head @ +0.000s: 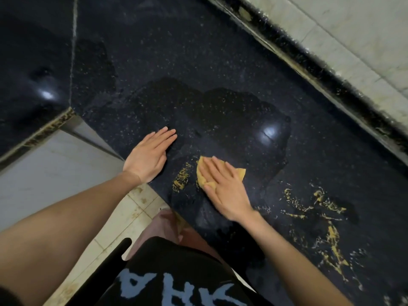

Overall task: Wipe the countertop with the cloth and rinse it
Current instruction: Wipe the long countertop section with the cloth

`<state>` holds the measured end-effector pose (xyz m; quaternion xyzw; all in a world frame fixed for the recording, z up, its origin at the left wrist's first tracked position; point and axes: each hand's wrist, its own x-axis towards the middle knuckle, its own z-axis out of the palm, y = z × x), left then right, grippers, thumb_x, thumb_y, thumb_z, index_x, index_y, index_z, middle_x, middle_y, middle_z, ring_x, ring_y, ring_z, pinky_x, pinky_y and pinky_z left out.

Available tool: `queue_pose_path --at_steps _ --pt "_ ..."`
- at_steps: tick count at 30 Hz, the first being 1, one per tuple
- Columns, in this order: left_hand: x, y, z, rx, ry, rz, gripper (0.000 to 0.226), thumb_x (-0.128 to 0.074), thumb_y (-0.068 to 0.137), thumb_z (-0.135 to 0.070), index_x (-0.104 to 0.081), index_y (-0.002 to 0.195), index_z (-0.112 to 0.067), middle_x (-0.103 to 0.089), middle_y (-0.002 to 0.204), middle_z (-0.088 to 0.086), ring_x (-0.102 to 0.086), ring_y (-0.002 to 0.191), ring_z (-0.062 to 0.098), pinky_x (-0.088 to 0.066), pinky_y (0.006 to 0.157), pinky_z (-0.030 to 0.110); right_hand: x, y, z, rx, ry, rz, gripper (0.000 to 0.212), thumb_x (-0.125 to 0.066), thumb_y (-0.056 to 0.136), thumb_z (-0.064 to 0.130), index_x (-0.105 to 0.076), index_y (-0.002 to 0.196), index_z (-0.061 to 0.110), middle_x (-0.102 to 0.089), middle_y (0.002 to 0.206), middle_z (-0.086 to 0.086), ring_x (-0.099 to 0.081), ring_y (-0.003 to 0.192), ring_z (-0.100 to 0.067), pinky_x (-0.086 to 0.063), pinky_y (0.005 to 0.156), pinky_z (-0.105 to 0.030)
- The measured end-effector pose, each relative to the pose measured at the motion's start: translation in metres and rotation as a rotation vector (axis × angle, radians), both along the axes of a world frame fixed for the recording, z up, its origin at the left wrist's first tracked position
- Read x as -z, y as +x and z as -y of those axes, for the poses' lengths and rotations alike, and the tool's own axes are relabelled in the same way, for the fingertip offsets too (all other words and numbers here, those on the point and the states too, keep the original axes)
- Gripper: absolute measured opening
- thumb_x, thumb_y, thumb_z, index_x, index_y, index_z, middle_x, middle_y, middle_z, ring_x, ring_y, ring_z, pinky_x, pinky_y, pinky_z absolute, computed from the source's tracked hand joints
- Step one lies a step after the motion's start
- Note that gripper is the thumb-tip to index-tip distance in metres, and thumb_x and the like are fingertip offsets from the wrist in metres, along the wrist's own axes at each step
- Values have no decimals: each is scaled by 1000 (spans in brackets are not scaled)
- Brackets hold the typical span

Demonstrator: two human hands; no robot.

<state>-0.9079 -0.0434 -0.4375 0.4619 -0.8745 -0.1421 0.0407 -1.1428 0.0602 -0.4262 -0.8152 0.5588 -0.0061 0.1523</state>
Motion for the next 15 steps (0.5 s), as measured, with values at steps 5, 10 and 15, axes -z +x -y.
queue_pose_path --at_steps 5,10,15 --pt "2 1 0 6 -10 -1 55 -20 90 -23 -40 139 -8 -38 146 5 -26 138 19 1 114 20 3 -43 45 143 -26 38 65 -4 95 51 -27 146 20 -24 153 3 -16 142 -16 -1 112 -28" --pt "3 0 1 10 -8 -20 55 -21 90 -22 -39 139 -8 -38 146 5 -26 138 18 1 114 20 0 -2 77 416 -29 71 60 -9 95 42 -23 147 14 -23 154 -1 -14 143 -17 -3 113 -32" --pt "4 1 1 9 -21 -46 54 -22 90 -22 -42 138 -7 -40 145 7 -29 137 21 -1 113 21 -2 38 34 4 -22 17 56 -14 96 39 -28 146 17 -26 152 0 -16 142 -14 1 112 -28"
